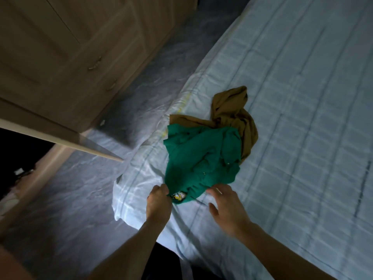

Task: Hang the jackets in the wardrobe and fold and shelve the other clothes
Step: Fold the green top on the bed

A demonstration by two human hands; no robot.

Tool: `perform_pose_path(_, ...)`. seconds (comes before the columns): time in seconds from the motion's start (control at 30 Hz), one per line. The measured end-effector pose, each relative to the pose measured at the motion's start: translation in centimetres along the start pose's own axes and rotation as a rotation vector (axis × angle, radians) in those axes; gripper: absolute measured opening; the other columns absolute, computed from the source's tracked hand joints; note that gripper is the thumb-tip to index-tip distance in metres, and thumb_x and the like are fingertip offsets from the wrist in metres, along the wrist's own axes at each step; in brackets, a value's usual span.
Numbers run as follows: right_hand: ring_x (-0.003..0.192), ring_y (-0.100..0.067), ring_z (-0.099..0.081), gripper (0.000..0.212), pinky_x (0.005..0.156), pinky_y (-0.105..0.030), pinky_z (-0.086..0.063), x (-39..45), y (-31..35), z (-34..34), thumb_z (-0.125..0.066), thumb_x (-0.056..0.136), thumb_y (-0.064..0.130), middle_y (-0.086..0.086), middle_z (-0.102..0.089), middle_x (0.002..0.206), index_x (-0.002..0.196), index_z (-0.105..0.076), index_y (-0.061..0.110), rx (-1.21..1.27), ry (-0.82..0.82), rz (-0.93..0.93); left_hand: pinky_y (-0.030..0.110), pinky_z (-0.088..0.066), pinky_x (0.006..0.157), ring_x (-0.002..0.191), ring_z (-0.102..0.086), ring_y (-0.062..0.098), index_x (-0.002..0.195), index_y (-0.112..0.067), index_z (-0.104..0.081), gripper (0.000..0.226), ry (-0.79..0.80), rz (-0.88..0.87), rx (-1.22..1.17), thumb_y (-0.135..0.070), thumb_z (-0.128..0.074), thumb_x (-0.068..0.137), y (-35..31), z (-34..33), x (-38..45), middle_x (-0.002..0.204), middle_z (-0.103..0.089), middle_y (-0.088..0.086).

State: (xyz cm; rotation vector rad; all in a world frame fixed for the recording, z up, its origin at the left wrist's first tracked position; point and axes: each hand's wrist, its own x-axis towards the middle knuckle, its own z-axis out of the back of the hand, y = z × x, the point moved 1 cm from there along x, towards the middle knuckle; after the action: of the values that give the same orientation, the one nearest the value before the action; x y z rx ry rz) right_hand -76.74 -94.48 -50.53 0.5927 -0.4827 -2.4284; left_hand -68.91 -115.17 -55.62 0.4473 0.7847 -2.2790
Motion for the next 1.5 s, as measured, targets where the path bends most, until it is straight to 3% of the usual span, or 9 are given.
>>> perform_pose_path(0.1, 0.109, -0.028, -0.057, 0.04, 0.089, -0.04, -0.052, 0.3, 1.0, 1.2, -0.067, 0.078, 0.022, -0.005, -0.062, 0.114, 0.118, -0.063, 0.015, 0.018, -0.041, 0.001, 0.039, -0.05, 0.072, 0.084, -0.061, 0.033, 0.096, -0.005, -0.059, 0.011, -0.002, -0.022, 0.019, -0.011, -0.061, 0.087, -0.2, 1.2, 0.1, 0.09, -0.061, 0.012)
perform_pose_path(0.2, 0.11, -0.027, -0.058, 0.04, 0.09, -0.038, -0.052, -0.1, 2.1, 2.7, -0.065, 0.079, 0.025, -0.005, -0.062, 0.115, 0.118, -0.063, 0.015, 0.028, -0.097, -0.009, 0.038, -0.048, 0.084, 0.098, -0.06, 0.031, 0.112, -0.01, -0.051, 0.044, 0.105, 0.021, 0.06, -0.031, -0.073, 0.081, -0.6, 1.4, 0.2, 0.103, -0.06, 0.009)
perform_pose_path(0.37, 0.116, -0.022, -0.053, 0.047, 0.096, -0.036, -0.048, -1.8, 2.0, 3.6, -0.064, 0.086, 0.024, -0.004, -0.057, 0.126, 0.131, -0.054, 0.018, 0.061, -0.142, -0.033, 0.035, -0.049, 0.069, 0.091, -0.062, 0.033, 0.107, -0.011, -0.055, 0.026, 0.069, 0.058, 0.055, -0.005, -0.051, 0.083, -1.3, 1.1, -0.2, 0.097, -0.063, 0.012)
perform_pose_path(0.5, 0.122, -0.024, -0.049, 0.053, 0.1, -0.037, -0.043, -2.4, 2.0, 4.3, -0.061, 0.09, 0.025, -0.003, -0.053, 0.135, 0.14, -0.045, 0.019, 0.116, -0.131, -0.097, 0.033, -0.036, 0.057, 0.071, -0.057, 0.028, 0.082, -0.016, -0.05, 0.012, -0.104, -0.119, -0.078, -0.008, -0.058, 0.077, -2.6, 5.1, -2.1, 0.071, -0.056, 0.001)
perform_pose_path(0.8, 0.122, -0.021, -0.046, 0.053, 0.105, -0.034, -0.041, -0.7, 9.2, 11.8, -0.067, 0.087, 0.035, -0.004, -0.049, 0.133, 0.134, -0.05, 0.016, 0.254, -0.354, -0.055, 0.008, -0.037, 0.054, 0.057, -0.055, 0.006, 0.076, -0.018, -0.064, 0.02, -0.336, -0.629, -0.217, 0.0, -0.067, 0.068, -12.8, 22.0, -9.7, 0.055, -0.052, -0.016)
perform_pose_path(1.0, 0.096, -0.014, -0.058, 0.038, 0.083, -0.028, -0.048, -2.5, 13.4, 18.4, -0.065, 0.085, 0.044, 0.003, -0.06, 0.106, 0.114, -0.061, 0.02, 0.272, -0.544, 0.006, 0.013, -0.042, 0.054, 0.058, -0.058, 0.013, 0.074, -0.02, -0.068, 0.017, -0.361, -0.799, -0.3, -0.004, -0.071, 0.072, -19.2, 30.1, -14.4, 0.06, -0.063, -0.004)
perform_pose_path(1.2, 0.087, 0.001, -0.058, 0.052, 0.072, -0.008, -0.041, -6.5, 18.3, 22.0, -0.065, 0.077, 0.065, 0.013, -0.064, 0.096, 0.111, -0.064, 0.025, 0.439, -0.741, 0.046, 0.027, -0.051, 0.055, 0.06, -0.061, 0.013, 0.073, -0.022, -0.068, 0.014, -0.301, -0.922, -0.317, -0.008, -0.07, 0.074, -22.8, 34.8, -17.7, 0.065, -0.066, -0.001)
perform_pose_path(1.33, 0.077, -0.002, -0.062, 0.029, 0.064, -0.013, -0.046, -9.6, 20.6, 24.0, -0.07, 0.08, 0.054, 0.016, -0.064, 0.082, 0.094, -0.062, 0.03, 0.505, -0.894, 0.008, 0.028, -0.055, 0.059, 0.062, -0.065, 0.009, 0.073, -0.021, -0.07, 0.014, -0.239, -1.031, -0.296, -0.007, -0.069, 0.073, -24.6, 35.4, -20.2, 0.066, -0.07, -0.005)
perform_pose_path(1.5, 0.076, -0.007, -0.065, 0.027, 0.064, -0.035, -0.057, -12.8, 20.4, 26.2, -0.063, 0.079, 0.054, 0.011, -0.066, 0.081, 0.09, -0.06, 0.029, 0.535, -1.042, -0.148, 0.02, -0.054, 0.059, 0.062, -0.065, 0.003, 0.074, -0.02, -0.071, 0.017, -0.18, -1.148, -0.32, -0.004, -0.067, 0.074, -27.6, 34.7, -24.0, 0.066, -0.07, -0.007)
